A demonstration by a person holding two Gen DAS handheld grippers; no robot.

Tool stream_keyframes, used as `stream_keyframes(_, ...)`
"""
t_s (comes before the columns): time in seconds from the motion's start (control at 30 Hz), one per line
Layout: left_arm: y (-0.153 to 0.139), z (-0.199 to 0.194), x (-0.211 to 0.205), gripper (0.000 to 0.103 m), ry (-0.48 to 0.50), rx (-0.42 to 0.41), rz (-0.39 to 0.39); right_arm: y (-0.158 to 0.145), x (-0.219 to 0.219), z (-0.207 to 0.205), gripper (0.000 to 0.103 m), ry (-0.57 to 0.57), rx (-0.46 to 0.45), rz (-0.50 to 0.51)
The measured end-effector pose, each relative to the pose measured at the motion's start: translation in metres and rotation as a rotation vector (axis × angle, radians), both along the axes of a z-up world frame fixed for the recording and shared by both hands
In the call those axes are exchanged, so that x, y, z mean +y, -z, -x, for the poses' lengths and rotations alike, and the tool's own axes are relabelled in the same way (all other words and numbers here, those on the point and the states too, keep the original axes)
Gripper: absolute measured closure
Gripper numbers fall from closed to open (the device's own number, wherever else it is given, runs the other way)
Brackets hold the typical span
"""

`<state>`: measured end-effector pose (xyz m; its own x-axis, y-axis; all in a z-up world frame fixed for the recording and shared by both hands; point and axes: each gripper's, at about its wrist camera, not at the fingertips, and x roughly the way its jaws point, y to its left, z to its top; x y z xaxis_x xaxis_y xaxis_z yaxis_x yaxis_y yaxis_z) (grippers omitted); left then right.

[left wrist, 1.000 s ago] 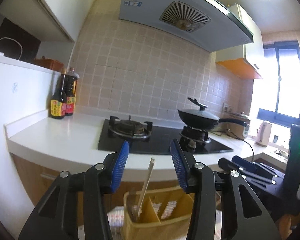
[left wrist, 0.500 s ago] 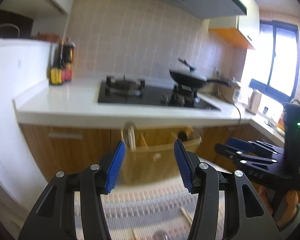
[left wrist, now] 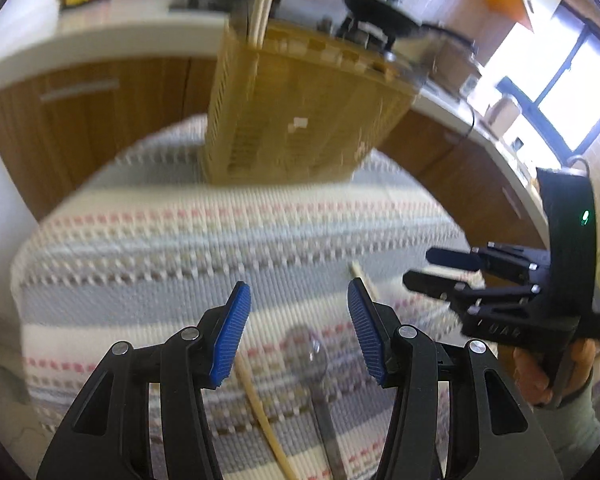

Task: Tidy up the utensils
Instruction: 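Move both tools back down to the remaining chopsticks and clear spoon, then grasp the clear spoon with the left tool while the right tool grasps a single chopstick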

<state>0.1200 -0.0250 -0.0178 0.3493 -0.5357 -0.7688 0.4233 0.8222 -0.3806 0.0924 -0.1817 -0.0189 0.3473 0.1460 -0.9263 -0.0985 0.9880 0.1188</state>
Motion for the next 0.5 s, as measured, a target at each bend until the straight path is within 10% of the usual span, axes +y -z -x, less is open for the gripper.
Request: stream_keyframes(0.5,0.048,0.026,-0.051,0.055,0.171,0.109,-0.277,0.046,0.005,-0.010,0.081,-0.043,0.198,-0.062)
